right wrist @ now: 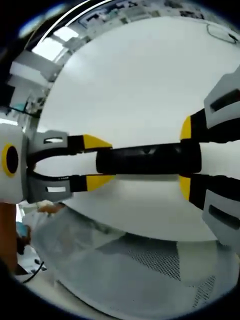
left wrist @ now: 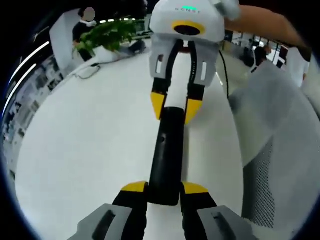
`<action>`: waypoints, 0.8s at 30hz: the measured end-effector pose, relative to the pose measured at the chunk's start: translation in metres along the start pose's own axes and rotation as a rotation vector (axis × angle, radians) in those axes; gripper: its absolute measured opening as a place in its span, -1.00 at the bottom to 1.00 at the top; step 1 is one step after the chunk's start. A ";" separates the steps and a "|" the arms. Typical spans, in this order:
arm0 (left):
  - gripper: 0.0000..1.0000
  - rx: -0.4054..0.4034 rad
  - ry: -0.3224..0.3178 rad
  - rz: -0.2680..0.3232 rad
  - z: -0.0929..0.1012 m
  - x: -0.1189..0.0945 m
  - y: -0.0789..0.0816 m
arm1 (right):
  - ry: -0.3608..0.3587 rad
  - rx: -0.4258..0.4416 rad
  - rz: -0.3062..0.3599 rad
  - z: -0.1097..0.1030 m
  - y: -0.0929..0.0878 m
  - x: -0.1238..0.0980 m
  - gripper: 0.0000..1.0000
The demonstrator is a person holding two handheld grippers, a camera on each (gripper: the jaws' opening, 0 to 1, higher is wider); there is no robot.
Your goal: Press the specified remote control buttons in sequence, fully releasing each button before pressing the next.
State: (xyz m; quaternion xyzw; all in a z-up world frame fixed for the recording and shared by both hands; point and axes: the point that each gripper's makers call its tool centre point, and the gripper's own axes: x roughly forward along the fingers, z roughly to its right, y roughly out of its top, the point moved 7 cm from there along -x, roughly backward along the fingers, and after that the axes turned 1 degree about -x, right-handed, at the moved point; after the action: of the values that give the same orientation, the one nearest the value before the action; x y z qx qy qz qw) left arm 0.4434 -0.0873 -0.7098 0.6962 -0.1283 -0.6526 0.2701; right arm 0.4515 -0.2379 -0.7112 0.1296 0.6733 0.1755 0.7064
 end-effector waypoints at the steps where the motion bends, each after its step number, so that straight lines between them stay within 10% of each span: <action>1: -0.52 0.001 -0.002 -0.002 0.000 0.001 -0.001 | 0.001 0.002 0.001 0.000 0.000 0.001 -0.60; 24: -0.52 0.024 -0.033 0.022 -0.001 0.005 -0.010 | 0.026 0.023 -0.002 -0.002 0.001 0.010 -0.59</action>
State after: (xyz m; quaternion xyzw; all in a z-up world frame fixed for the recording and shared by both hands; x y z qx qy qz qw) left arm 0.4435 -0.0817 -0.7198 0.6872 -0.1484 -0.6592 0.2668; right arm 0.4497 -0.2332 -0.7203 0.1347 0.6845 0.1688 0.6963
